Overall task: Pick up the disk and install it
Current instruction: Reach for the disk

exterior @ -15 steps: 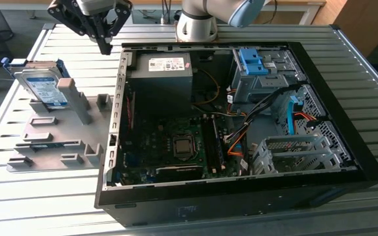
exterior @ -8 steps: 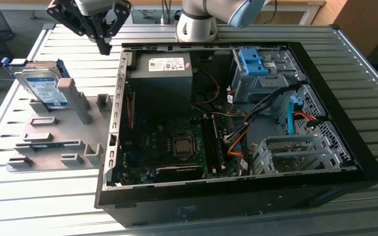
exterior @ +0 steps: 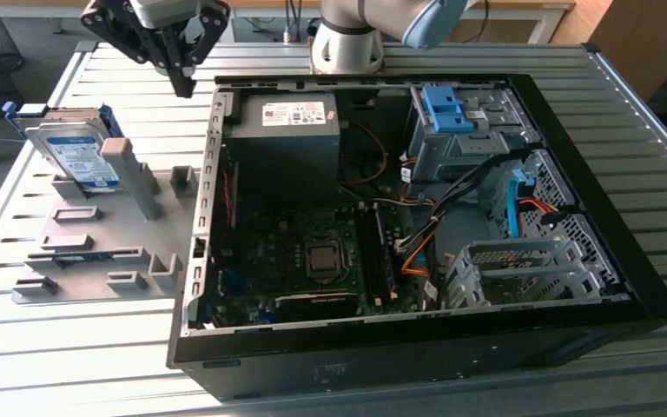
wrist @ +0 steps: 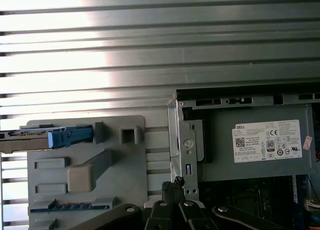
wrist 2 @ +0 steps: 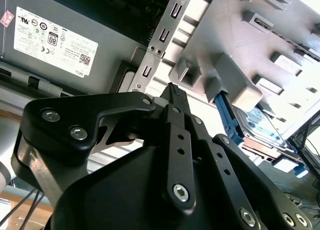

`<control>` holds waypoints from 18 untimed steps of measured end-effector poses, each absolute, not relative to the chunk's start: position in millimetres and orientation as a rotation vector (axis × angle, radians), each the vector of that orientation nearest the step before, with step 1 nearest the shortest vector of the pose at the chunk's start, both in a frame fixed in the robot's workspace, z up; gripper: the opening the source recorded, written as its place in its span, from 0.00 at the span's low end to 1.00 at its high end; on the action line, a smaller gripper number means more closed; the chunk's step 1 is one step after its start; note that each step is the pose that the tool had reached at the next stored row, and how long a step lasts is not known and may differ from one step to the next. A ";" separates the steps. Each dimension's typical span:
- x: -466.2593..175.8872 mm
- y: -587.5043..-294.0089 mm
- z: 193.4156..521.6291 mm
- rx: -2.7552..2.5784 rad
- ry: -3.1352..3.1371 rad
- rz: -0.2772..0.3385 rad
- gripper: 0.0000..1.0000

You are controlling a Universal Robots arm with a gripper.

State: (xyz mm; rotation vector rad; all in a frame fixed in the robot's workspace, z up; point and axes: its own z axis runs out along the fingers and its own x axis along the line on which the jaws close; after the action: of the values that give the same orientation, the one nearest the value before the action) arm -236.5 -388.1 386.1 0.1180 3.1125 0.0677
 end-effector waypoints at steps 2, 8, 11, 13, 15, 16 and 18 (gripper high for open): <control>-237.6 -388.1 385.9 0.118 3.113 0.068 0.11; -238.7 -388.1 385.6 0.118 3.112 0.068 0.11; -239.3 -388.2 385.5 0.118 3.112 0.068 0.11; -239.7 -388.1 385.4 0.118 3.112 0.068 0.11; -240.2 -388.1 385.3 0.118 3.112 0.068 0.11; -240.4 -388.1 385.3 0.118 3.113 0.068 0.11; -240.7 -388.1 385.2 0.118 3.112 0.068 0.11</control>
State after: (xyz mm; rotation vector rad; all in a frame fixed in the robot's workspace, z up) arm -240.7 -388.1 385.2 0.1179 3.1125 0.0677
